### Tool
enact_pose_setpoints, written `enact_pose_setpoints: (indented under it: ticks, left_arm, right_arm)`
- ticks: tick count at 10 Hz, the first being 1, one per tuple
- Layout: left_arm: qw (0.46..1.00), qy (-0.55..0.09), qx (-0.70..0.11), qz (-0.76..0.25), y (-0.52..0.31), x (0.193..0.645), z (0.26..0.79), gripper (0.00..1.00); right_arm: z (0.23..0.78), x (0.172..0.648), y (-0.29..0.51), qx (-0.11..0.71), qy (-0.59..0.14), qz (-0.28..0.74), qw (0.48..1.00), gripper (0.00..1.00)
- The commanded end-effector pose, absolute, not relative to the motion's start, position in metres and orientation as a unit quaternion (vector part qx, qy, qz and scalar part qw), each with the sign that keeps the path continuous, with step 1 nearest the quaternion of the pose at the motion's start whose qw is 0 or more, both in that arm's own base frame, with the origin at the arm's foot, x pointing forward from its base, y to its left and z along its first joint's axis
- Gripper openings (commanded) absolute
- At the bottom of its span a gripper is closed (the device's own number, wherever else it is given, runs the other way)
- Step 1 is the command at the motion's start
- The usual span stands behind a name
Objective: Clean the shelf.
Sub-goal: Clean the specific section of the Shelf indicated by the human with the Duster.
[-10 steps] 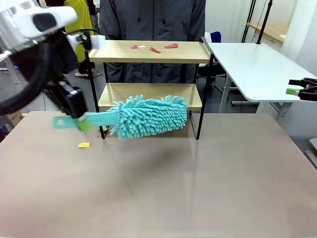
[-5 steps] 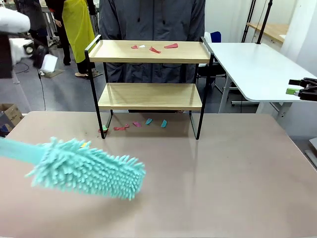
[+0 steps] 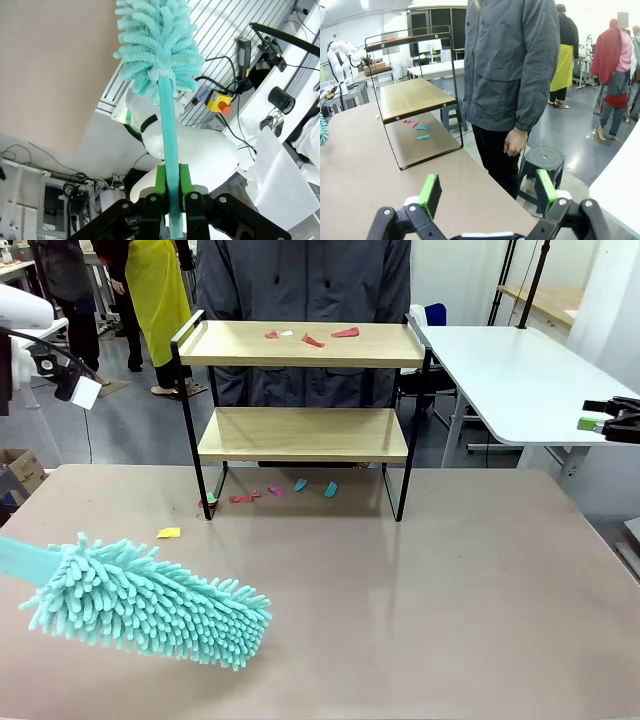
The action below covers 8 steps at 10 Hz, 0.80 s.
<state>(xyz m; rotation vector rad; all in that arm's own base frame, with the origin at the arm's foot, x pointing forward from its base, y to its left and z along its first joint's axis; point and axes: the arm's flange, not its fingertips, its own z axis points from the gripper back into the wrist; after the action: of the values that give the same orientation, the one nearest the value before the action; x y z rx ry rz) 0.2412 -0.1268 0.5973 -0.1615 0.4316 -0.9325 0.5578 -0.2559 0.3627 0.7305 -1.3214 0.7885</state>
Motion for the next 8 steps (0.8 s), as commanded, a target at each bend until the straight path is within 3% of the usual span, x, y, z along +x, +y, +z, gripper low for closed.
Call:
enact_pose_setpoints:
  ticks: [1,8]
  left_arm:
    - [0.870,0.203,-0.084,-0.442,-0.1281,0.2375,0.6001,0.13]
    - [0.870,0.203,-0.084,-0.442,-0.1281,0.2375,0.6001,0.13]
  right_arm:
    - [0.3678,0.5576,-0.2541,0.325,-0.581,0.343,0.663,1.00]
    - [0.3678,0.5576,-0.2541,0.325,-0.581,0.343,0.663,1.00]
